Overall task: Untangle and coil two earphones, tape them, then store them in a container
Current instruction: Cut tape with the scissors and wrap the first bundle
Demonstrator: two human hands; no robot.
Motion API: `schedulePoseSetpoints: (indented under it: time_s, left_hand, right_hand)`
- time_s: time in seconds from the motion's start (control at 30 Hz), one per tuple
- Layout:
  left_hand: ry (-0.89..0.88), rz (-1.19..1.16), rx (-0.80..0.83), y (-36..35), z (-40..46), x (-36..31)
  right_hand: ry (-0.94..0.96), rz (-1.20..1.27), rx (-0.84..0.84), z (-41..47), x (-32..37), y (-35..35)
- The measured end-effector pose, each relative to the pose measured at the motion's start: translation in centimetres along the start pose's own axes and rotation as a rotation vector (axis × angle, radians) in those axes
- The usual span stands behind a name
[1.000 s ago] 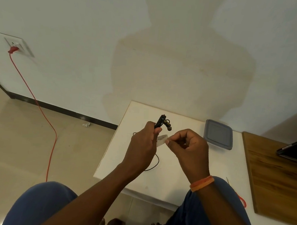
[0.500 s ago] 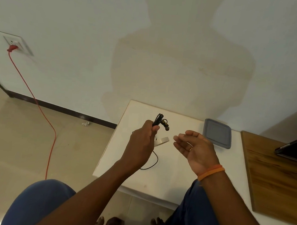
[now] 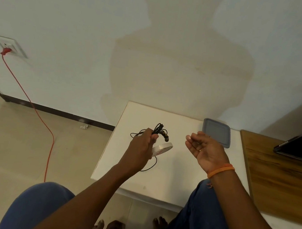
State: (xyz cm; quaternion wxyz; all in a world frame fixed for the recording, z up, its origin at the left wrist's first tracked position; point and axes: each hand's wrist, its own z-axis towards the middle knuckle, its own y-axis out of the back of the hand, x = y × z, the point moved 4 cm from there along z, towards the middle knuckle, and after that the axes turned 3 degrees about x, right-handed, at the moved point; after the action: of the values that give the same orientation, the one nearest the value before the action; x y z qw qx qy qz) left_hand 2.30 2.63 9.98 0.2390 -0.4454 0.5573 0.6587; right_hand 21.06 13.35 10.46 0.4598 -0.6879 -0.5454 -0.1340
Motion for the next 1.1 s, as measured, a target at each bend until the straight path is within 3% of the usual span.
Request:
schedulePoseSetpoints:
  time_s: [0.33,0.57,0.73,0.87,1.1]
  left_hand:
    - [0.082,-0.186,0.036,-2.3,0.6,1.1]
    - [0.111,0.037,0.012,-2.9,1.4,1.4]
    - [0.136,0.013,-0.089,-2.3,1.9,0.9]
    - [0.134,-0.208,-0.092,-2.3,2.0,-0.1]
    - [0.01,-0.306,-0.068,-2.1,2.0,-2.4]
  right_hand:
    - [0.064,-0.166,0.096,-0.1,0.1,-0.4]
    - [0.15,-0.355,0.152,-0.1,0.0,-0.9]
    - [0.222,-0.501,0.194,-0.3,-0.3,-1.5]
    - [0.253,-0.64,0.17,-0.3,-0.4,-1.7]
    - [0.306,-0.874,0.177,-0.6,-0.5,-2.1]
